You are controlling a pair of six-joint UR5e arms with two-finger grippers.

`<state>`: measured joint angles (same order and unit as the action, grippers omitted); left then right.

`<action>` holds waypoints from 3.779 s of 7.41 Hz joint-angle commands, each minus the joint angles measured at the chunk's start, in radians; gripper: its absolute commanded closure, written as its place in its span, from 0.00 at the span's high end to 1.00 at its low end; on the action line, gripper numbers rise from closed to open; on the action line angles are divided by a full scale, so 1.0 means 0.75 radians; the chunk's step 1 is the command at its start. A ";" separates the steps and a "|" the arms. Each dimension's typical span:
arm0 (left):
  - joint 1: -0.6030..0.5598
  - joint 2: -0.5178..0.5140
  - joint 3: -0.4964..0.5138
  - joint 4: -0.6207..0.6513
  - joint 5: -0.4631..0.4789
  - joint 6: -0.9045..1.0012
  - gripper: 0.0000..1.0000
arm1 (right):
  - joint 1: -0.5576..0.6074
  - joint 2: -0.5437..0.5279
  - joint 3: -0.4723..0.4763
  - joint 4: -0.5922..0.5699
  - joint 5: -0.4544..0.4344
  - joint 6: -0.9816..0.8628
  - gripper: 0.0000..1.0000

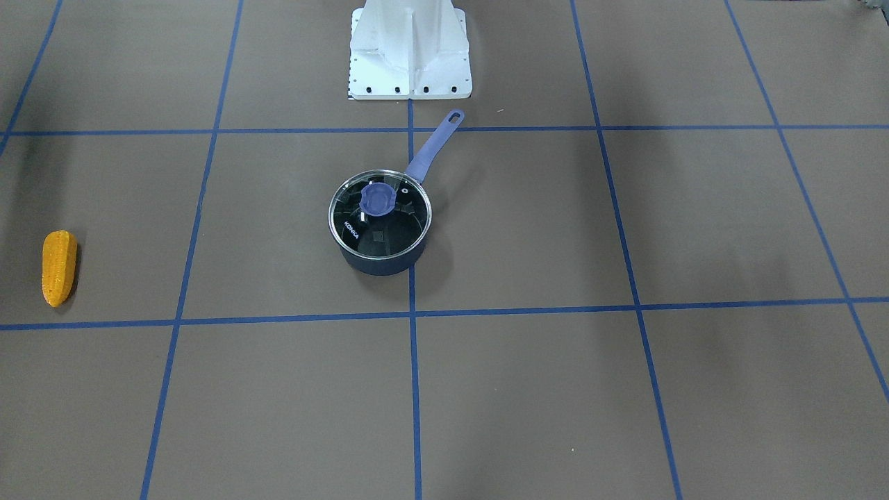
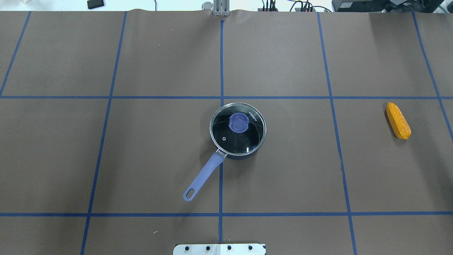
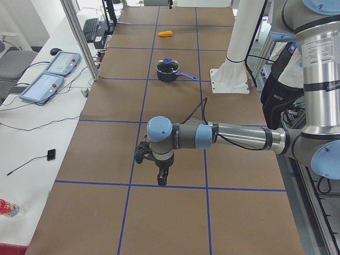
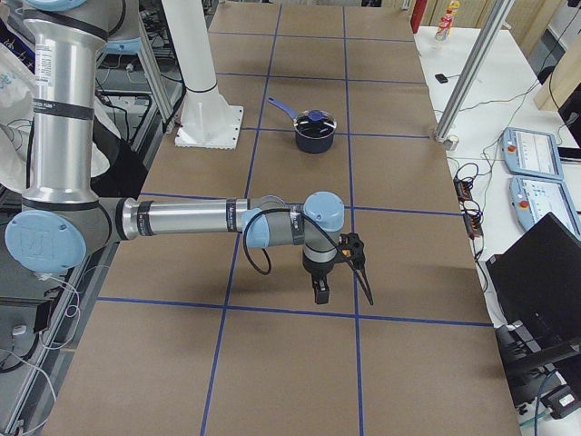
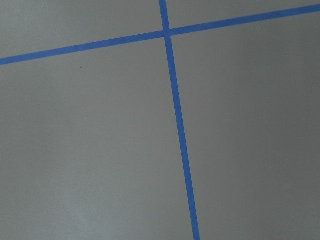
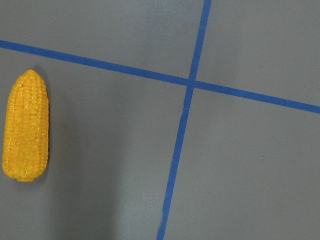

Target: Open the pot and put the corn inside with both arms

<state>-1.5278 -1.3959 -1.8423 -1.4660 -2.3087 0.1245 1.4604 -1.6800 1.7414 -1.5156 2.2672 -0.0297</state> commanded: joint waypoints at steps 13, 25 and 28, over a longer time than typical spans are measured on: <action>0.000 -0.198 -0.010 -0.179 -0.080 -0.037 0.98 | -0.023 0.080 0.008 0.386 -0.012 0.023 1.00; 1.116 -1.224 0.123 0.024 0.354 -1.779 0.99 | -0.106 0.092 0.000 0.393 -0.014 0.238 1.00; 1.280 -1.535 0.418 0.022 0.503 -1.902 0.99 | -0.106 0.090 0.000 0.393 -0.014 0.238 1.00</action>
<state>-0.6167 -2.4436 -1.6402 -1.4493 -1.9830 -1.2692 1.3807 -1.6110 1.7412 -1.2210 2.2565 0.1487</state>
